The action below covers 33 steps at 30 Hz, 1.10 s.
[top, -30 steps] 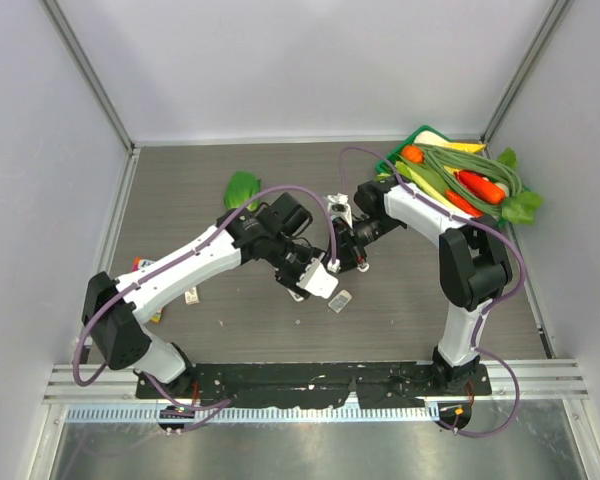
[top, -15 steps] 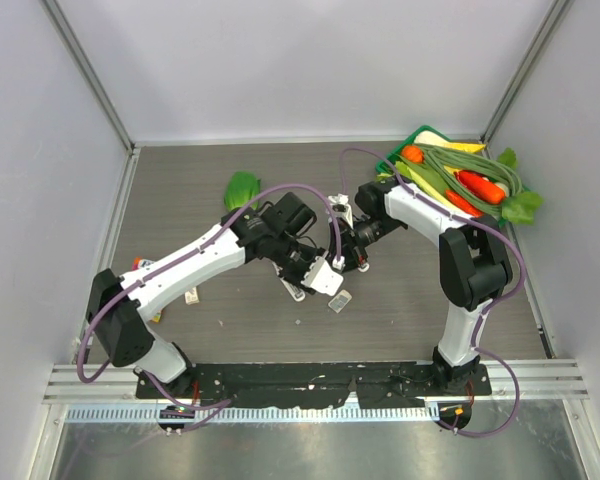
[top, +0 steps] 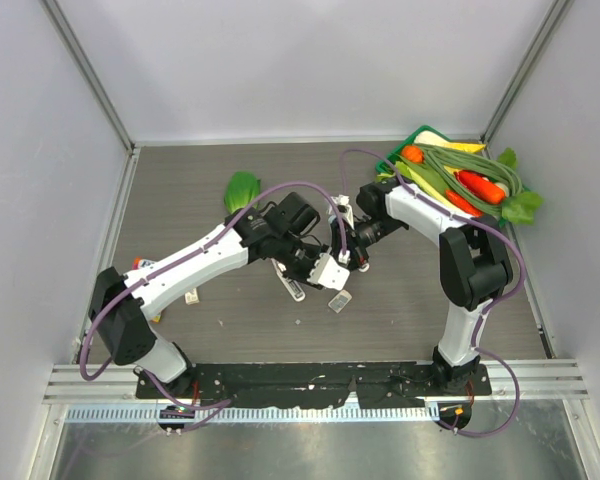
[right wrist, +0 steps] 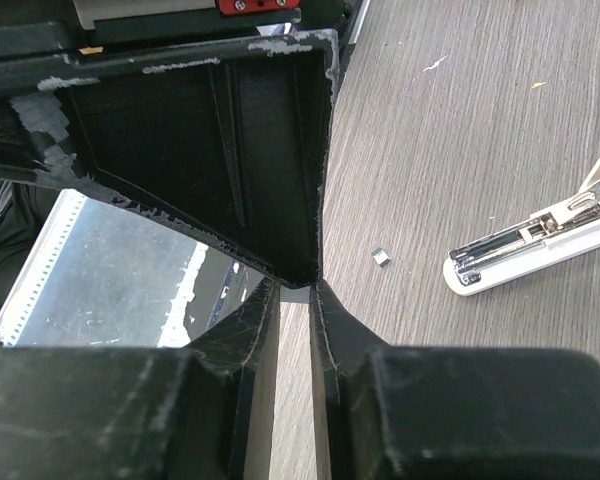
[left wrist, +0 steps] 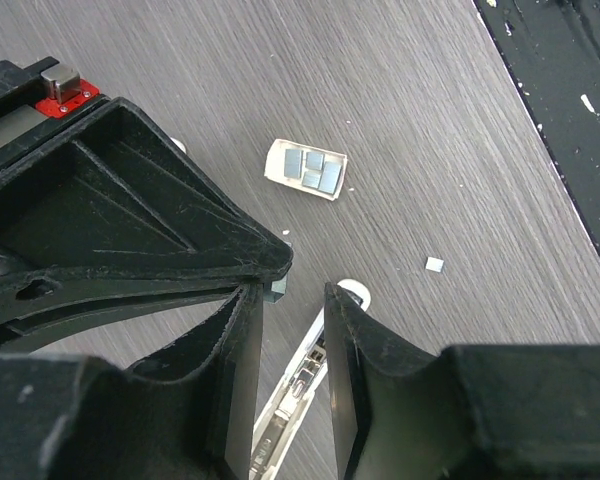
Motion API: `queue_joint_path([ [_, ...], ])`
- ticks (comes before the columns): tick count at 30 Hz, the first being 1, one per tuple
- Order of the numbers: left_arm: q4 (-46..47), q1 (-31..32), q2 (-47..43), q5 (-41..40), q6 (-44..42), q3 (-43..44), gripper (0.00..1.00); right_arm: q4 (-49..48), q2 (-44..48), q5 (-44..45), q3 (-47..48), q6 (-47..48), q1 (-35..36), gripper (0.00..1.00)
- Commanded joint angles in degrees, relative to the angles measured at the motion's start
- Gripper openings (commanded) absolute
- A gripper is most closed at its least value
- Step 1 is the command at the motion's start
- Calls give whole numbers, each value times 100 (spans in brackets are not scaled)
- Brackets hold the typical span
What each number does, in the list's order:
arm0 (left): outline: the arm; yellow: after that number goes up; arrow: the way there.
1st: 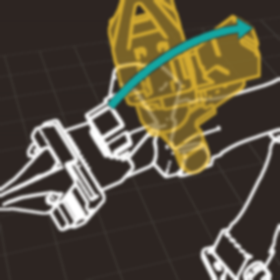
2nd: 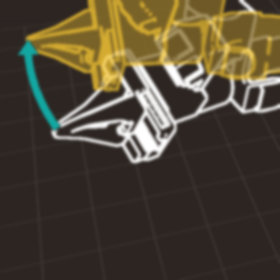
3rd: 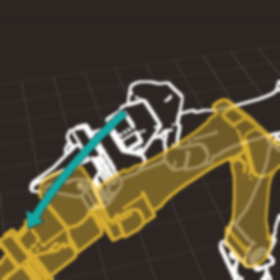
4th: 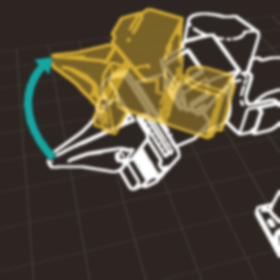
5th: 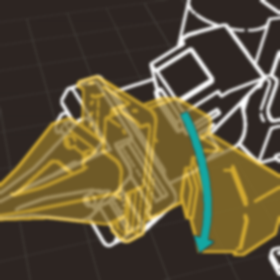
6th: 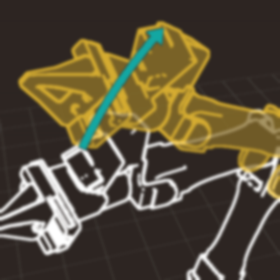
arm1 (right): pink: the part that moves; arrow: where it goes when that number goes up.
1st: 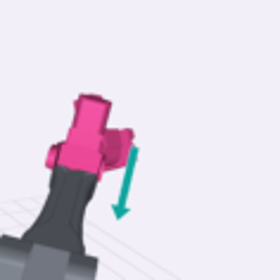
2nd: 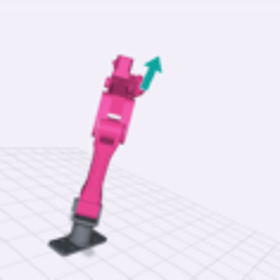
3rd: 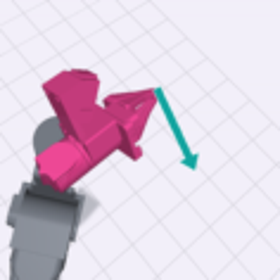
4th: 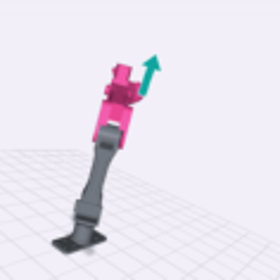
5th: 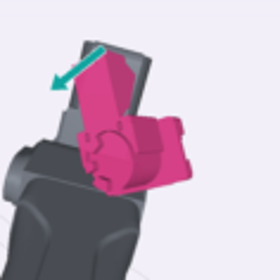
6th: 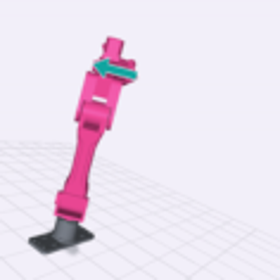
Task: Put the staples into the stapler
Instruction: Pick up the staple from the center of the board.
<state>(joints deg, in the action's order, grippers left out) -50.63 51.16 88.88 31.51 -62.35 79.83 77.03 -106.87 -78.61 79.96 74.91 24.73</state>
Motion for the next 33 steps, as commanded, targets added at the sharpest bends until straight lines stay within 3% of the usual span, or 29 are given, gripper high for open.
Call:
queue_joint_path([
  [1, 422, 88, 86, 66, 310, 156, 34, 857, 342, -418, 54, 76, 14, 20],
  [9, 818, 131, 15, -180, 680, -46, 34, 857, 421, -436, 55, 41, 5, 20],
  [14, 932, 158, -11, -268, 759, -117, 27, 717, 492, -454, 11, -91, -12, 20],
  [15, 950, 175, -11, -285, 785, -117, 19, 690, 509, -462, 10, -152, -12, 20],
  [22, 967, 228, -2, -373, 847, -99, 11, 558, 579, -497, -16, -302, -47, 20],
  [25, 967, 228, 6, -400, 864, -108, 1, 532, 580, -515, -16, -346, -56, 20],
  [33, 950, 272, -11, -435, 882, -143, 0, 532, 588, -612, 98, -425, -284, 31],
])
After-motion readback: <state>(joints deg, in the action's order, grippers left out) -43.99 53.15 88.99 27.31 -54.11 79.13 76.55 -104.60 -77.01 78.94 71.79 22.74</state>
